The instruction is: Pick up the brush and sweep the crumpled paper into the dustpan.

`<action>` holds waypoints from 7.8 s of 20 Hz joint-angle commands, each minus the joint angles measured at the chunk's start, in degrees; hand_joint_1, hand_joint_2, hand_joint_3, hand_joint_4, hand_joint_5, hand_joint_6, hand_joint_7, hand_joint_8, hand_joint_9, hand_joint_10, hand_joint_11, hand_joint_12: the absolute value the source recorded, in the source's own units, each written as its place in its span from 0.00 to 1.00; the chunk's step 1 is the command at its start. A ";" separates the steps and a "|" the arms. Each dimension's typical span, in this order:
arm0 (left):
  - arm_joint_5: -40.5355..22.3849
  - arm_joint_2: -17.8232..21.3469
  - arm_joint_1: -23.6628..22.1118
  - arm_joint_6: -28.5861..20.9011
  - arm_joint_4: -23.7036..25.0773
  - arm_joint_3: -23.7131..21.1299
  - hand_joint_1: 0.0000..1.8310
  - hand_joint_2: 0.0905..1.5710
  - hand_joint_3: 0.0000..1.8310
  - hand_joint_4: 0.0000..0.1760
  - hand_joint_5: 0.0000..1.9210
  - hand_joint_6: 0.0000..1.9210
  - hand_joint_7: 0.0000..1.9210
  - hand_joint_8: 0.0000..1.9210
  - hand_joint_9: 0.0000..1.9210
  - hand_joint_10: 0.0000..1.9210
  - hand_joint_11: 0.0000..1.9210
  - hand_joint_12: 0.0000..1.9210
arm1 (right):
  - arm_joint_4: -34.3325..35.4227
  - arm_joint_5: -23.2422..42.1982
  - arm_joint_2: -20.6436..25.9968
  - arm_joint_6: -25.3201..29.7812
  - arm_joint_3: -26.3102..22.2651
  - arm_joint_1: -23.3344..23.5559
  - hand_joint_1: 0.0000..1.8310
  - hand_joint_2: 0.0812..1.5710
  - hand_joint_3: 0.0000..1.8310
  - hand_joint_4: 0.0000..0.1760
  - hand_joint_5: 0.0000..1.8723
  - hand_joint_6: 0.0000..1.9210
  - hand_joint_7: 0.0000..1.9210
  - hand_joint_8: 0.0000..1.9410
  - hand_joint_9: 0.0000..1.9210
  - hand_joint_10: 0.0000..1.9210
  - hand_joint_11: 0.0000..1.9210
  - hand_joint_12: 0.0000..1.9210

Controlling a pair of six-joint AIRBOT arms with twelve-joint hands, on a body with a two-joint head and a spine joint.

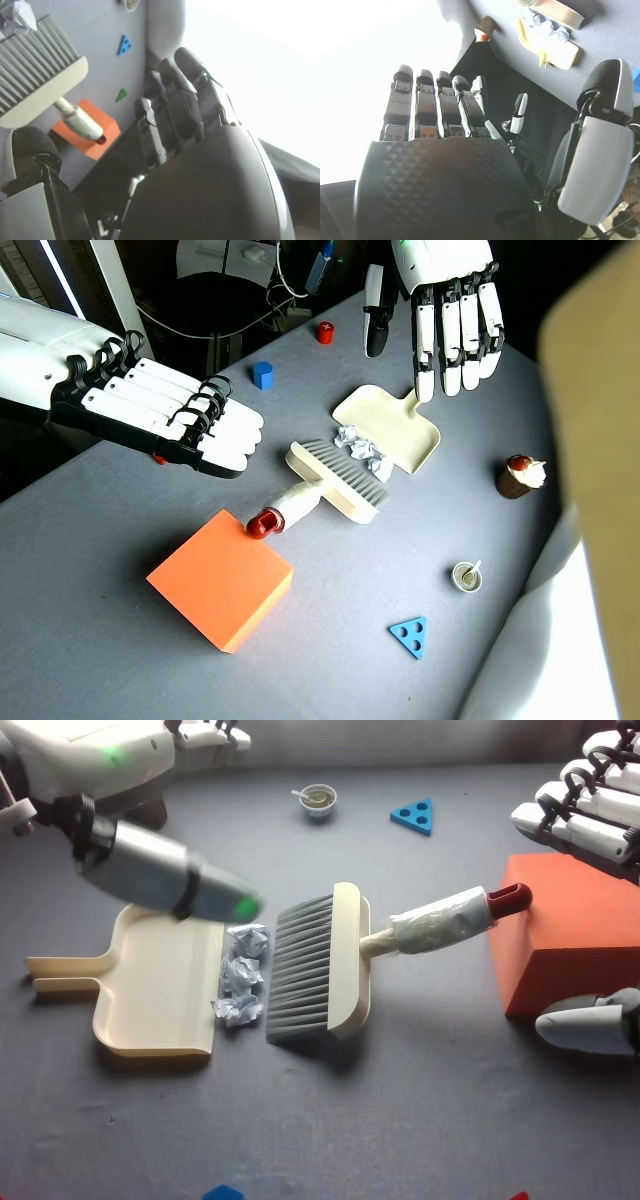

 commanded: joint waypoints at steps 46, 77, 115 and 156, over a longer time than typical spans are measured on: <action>-25.34 -5.51 29.11 -4.04 -10.08 8.17 0.43 0.58 0.00 0.39 0.24 0.00 0.13 0.00 0.11 0.00 0.00 0.35 | -0.94 -5.87 0.54 0.00 -0.20 0.64 0.02 0.59 0.00 0.00 0.07 0.01 0.08 0.01 0.08 0.01 0.08 0.02; -28.45 -11.10 32.93 -5.04 -12.93 12.60 0.61 0.68 0.00 0.00 0.54 0.46 0.20 0.00 0.18 0.00 0.03 0.40 | -0.30 -32.51 -11.18 -2.83 3.04 -5.83 0.01 0.62 0.00 0.00 0.07 0.00 0.08 0.00 0.07 0.00 0.08 0.00; -22.17 -12.82 23.80 -1.89 -10.15 18.27 0.59 0.69 0.00 0.15 0.53 0.48 0.21 0.00 0.18 0.00 0.00 0.38 | -1.09 -52.18 -39.14 -15.97 13.73 -15.84 0.59 0.58 0.01 0.00 0.05 0.00 0.04 0.00 0.05 0.00 0.09 0.00; -21.33 -14.41 21.99 -1.66 -9.69 20.24 0.58 0.70 0.00 0.21 0.50 0.52 0.19 0.00 0.15 0.00 0.00 0.36 | -1.31 -49.24 -61.39 -14.32 44.35 -13.72 0.61 0.62 0.00 0.00 0.22 0.01 0.24 0.01 0.25 0.01 0.21 0.05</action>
